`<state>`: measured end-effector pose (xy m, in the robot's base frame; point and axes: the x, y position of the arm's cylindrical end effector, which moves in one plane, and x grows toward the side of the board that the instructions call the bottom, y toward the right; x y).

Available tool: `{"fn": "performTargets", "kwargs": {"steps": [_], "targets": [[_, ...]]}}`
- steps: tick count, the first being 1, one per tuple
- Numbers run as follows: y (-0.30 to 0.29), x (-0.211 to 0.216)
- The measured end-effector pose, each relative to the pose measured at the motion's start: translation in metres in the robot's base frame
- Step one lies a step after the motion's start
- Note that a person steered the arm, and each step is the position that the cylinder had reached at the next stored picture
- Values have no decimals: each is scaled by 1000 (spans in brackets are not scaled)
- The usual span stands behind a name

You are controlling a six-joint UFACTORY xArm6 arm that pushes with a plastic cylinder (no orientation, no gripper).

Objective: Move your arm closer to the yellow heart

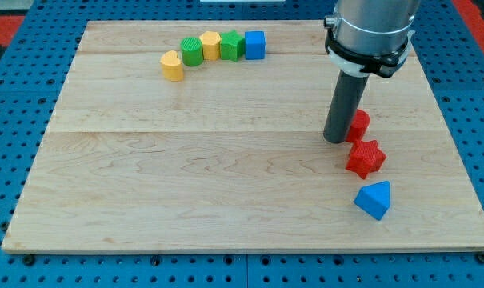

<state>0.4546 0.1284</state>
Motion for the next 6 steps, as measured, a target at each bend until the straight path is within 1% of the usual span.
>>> {"fn": "performTargets", "kwargs": {"steps": [2,3,4,5,6], "targets": [[-5,-13],[-83,-16],[-192,-30],[-280,-64],[-349,-110]]}}
